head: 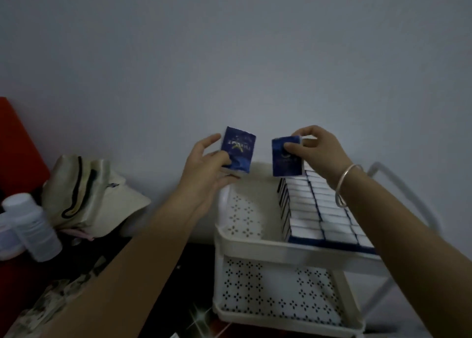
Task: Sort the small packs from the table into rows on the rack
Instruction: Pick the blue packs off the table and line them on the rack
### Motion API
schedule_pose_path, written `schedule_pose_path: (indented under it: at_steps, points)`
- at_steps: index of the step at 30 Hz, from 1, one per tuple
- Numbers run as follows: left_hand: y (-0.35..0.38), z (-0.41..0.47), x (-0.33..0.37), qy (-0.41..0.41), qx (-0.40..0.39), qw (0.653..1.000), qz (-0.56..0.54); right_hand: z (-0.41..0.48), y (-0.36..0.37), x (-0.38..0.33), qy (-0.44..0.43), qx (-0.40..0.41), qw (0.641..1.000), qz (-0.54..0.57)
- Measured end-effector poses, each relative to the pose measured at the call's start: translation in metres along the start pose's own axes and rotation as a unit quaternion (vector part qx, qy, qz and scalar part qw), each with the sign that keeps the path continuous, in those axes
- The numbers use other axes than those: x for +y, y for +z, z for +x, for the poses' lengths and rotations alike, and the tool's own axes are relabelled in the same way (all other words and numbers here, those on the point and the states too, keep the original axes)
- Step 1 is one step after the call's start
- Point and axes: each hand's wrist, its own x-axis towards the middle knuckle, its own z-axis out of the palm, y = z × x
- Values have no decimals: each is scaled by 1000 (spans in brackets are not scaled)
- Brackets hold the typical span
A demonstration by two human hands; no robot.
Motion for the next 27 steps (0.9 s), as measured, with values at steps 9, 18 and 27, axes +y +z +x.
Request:
schedule_pose_path:
  at_steps: [9, 18, 27]
  points:
    - [66, 62, -3, -43, 9, 998, -33, 75, -21, 76, -53, 69, 979, -186]
    - [101, 133, -75, 98, 87, 916, 379, 77, -20, 114, -87, -56, 945, -309]
    - [105, 137, -122, 87, 47, 905, 413, 85, -22, 129, -68, -111, 912, -389]
